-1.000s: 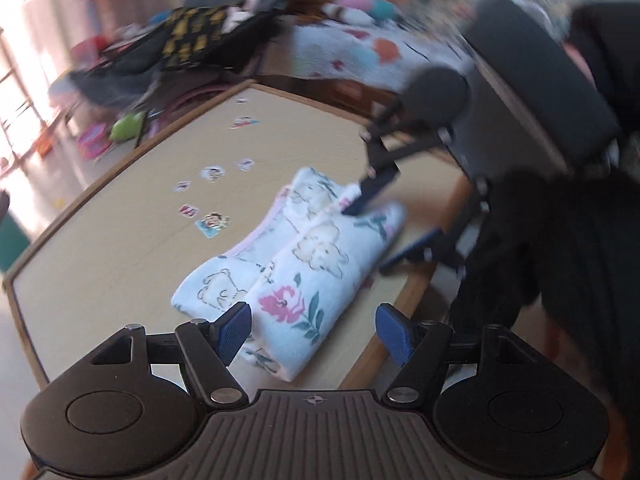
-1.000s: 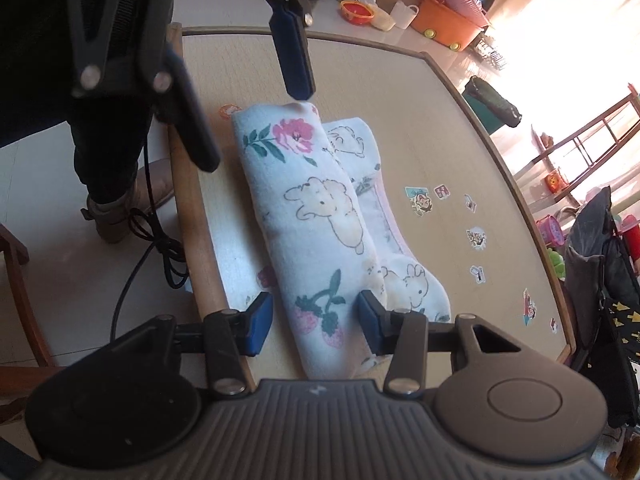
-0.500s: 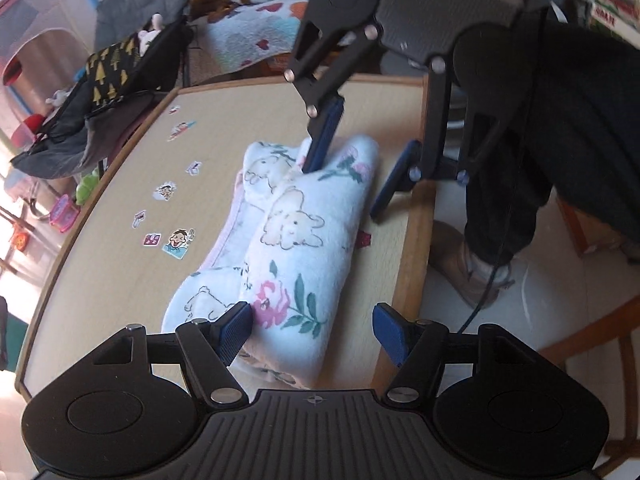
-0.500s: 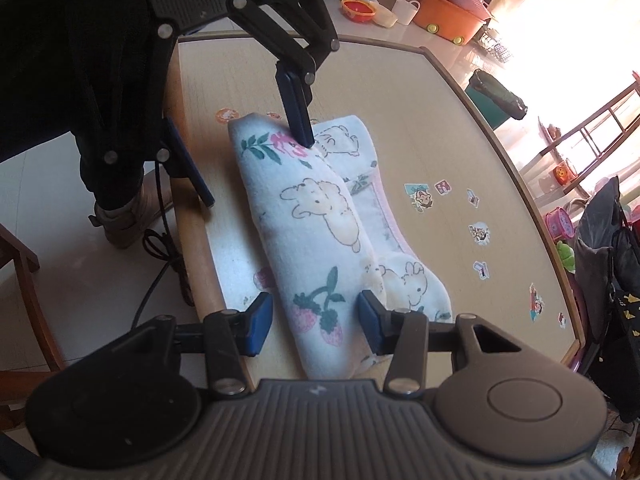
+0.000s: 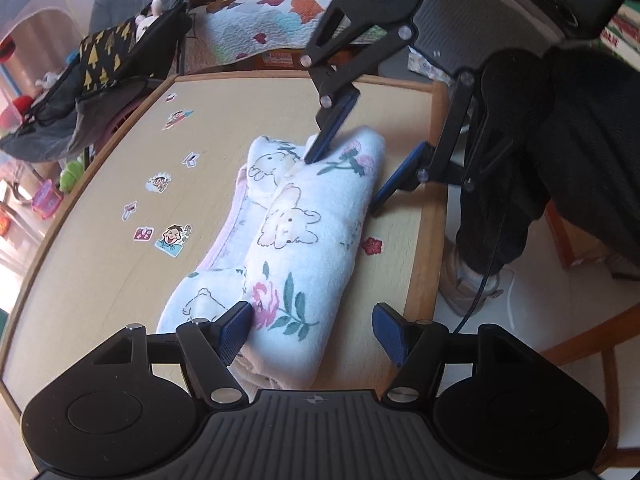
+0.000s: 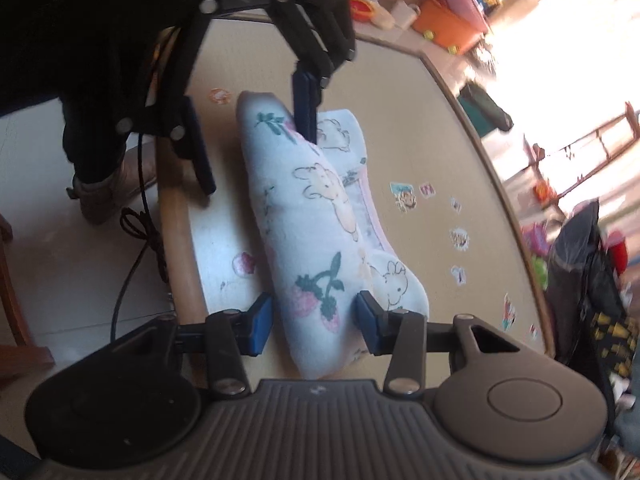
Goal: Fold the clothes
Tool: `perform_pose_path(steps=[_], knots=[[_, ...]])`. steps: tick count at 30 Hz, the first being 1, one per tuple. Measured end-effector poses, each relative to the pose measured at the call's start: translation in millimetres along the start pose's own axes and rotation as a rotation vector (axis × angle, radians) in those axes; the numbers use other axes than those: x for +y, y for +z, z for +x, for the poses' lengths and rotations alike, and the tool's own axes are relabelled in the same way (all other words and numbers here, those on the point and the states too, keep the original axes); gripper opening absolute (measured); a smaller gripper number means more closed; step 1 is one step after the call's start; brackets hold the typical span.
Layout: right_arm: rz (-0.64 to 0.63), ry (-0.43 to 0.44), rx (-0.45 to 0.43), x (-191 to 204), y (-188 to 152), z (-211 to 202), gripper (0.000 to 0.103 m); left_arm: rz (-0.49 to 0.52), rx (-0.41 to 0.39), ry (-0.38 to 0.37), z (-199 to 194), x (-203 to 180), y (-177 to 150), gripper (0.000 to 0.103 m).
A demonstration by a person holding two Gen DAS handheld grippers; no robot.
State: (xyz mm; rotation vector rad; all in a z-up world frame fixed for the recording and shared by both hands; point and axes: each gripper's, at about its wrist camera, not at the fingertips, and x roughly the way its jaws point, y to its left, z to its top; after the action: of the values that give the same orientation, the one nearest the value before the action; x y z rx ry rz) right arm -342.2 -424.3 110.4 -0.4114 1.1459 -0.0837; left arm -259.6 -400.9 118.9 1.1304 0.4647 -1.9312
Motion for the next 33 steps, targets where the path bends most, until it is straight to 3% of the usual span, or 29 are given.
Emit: perform_pose_path(steps=[5,8,12,18,27,33], knots=[[0.159,0.142,0.048,-27.7,5.2,-4.4,0.029,-0.059,-0.006,-0.082,-4.6,4.4,-5.6,0.066],[0.217,0.252,0.081,-42.7,4.7,-6.6,0.028,-0.061,0.006,-0.143,-7.7,0.3,-7.8,0.066],[0.234,0.311,0.118,-50.5,7.7,-4.3,0.025,-0.046,0.032,-0.184,-6.6,-6.5,-7.3,0.065],[0.326,0.489,0.179,-67.5,7.6,5.2,0.024,-0.119,0.026,-0.272,-6.7,1.8,-13.8,0.065],[0.442,0.552,0.214,-99.0,6.5,26.4,0.024,-0.218,-0.042,-0.203,-5.6,5.2,-29.5,0.065],[0.479,0.591,0.235,-107.0,2.3,40.5,0.028,-0.370,-0.193,-0.170,-18.2,10.6,-33.2,0.065]])
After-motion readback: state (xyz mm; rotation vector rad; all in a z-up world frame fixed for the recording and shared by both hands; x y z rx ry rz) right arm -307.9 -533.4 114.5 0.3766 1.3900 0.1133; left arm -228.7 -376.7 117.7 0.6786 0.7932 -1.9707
